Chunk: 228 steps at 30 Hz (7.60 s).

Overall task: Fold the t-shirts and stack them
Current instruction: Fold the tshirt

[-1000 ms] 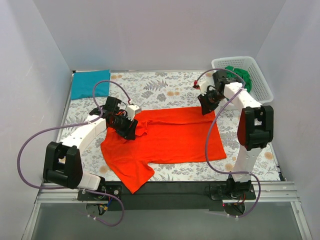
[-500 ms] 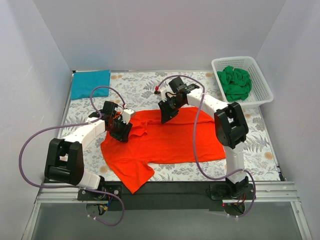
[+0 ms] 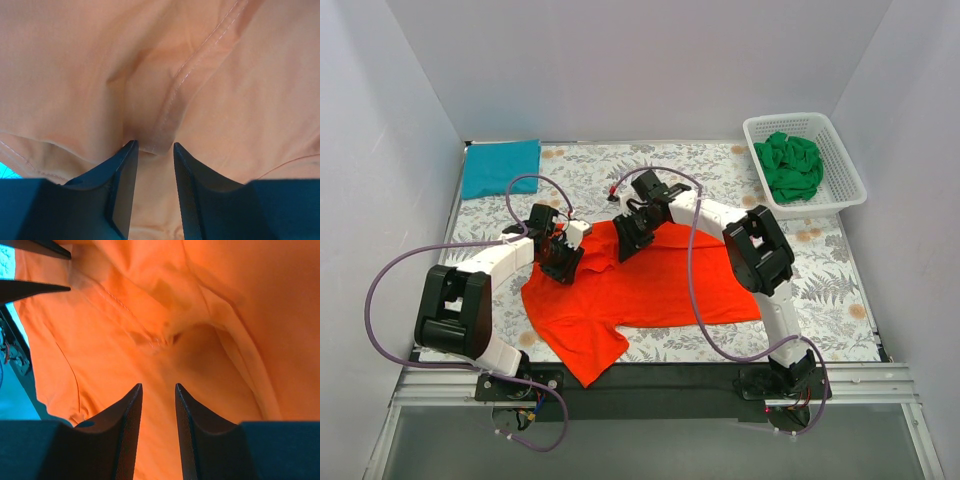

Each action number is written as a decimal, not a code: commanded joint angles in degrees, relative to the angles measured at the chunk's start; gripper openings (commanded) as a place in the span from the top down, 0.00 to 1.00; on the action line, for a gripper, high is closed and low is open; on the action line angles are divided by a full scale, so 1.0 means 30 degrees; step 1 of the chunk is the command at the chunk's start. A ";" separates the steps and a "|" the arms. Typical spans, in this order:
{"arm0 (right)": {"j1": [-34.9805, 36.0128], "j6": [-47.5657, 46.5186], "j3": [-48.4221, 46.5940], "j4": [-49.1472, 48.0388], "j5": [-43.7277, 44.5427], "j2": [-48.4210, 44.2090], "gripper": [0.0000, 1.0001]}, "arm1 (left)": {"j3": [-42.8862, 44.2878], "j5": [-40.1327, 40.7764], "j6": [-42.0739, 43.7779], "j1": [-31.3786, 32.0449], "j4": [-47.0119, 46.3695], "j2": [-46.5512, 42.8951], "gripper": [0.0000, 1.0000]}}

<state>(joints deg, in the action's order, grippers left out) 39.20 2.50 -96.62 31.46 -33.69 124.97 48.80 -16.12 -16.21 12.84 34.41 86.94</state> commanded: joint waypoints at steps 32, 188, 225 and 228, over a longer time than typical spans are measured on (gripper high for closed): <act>0.1318 0.2447 -0.1427 -0.1640 -0.1396 0.0943 0.99 | 0.0287 0.0598 0.1388 0.0290 0.1858 -0.2171 1.00; -0.9727 -0.4907 -0.1339 0.1319 0.5137 -0.0816 0.70 | 1.3296 -0.1661 -0.7869 -0.7738 0.0042 1.0836 0.61; -0.9727 -0.4672 -0.1046 0.1319 0.4844 -0.0757 0.70 | 0.5561 0.0013 -0.5612 -0.4573 0.1009 0.3626 0.56; -0.9698 -0.4731 -0.0958 0.1348 0.4961 -0.0845 0.70 | 0.5707 -0.0163 -0.5876 -0.4544 0.0863 0.4008 0.56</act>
<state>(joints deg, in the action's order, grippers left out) 10.04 -12.12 -100.27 35.09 -18.00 123.90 65.08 -15.73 -32.86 -1.08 38.26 99.70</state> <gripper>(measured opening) 0.304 0.439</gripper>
